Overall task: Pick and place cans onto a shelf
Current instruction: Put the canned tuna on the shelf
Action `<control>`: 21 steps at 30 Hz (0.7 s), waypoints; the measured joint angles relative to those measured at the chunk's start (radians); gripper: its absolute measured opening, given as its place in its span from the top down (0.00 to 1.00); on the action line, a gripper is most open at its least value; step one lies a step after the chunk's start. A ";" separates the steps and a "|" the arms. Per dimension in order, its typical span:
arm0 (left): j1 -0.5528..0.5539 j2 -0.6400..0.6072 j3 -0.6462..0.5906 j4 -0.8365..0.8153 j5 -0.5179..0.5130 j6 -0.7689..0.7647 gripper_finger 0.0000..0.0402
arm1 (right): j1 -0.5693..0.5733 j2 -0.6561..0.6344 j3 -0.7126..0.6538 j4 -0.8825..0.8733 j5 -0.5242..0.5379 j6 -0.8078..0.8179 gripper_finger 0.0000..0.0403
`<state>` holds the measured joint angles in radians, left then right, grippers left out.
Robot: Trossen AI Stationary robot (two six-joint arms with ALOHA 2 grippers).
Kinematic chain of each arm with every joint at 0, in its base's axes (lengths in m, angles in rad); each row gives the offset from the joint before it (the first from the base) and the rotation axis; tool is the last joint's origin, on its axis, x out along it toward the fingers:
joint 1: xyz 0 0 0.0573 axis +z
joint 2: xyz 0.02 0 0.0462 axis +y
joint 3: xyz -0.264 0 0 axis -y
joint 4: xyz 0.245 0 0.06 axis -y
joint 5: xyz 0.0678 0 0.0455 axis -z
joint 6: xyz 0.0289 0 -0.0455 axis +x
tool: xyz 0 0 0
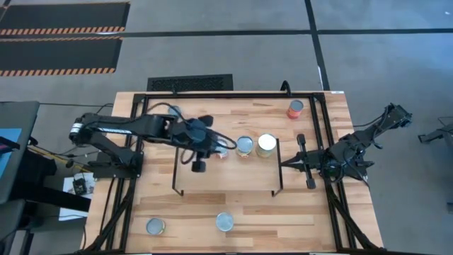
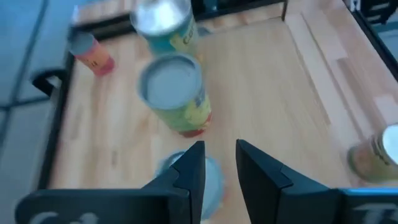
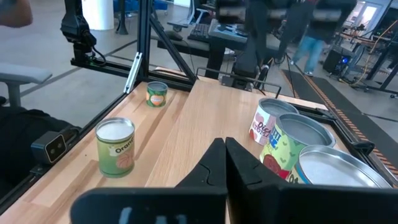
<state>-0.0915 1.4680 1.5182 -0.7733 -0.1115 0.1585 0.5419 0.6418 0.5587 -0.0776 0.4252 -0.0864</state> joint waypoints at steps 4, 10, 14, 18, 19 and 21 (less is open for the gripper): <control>-0.007 -0.078 -0.017 -0.041 -0.141 0.024 0.84 | 0.000 0.006 0.000 -0.008 0.000 0.000 0.99; 0.067 -0.279 -0.196 -0.038 -0.191 0.009 0.98 | 0.000 0.019 -0.027 0.006 0.000 0.005 0.99; 0.200 -0.418 -0.374 -0.024 -0.190 0.007 0.99 | 0.000 0.019 -0.041 0.033 0.000 0.015 0.99; 0.405 -0.494 -0.519 -0.027 -0.160 0.048 1.00 | 0.000 0.019 -0.048 0.072 0.000 0.003 0.99; 0.464 -0.502 -0.546 -0.026 -0.135 0.067 1.00 | -0.001 0.019 -0.048 0.075 0.000 0.001 0.99; 0.584 -0.502 -0.582 -0.026 -0.070 0.107 1.00 | -0.002 0.019 -0.048 0.074 0.000 -0.001 0.99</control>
<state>0.4924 0.9657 0.9364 -0.7990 -0.1819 0.2656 0.5404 0.6609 0.5110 -0.0032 0.4252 -0.0872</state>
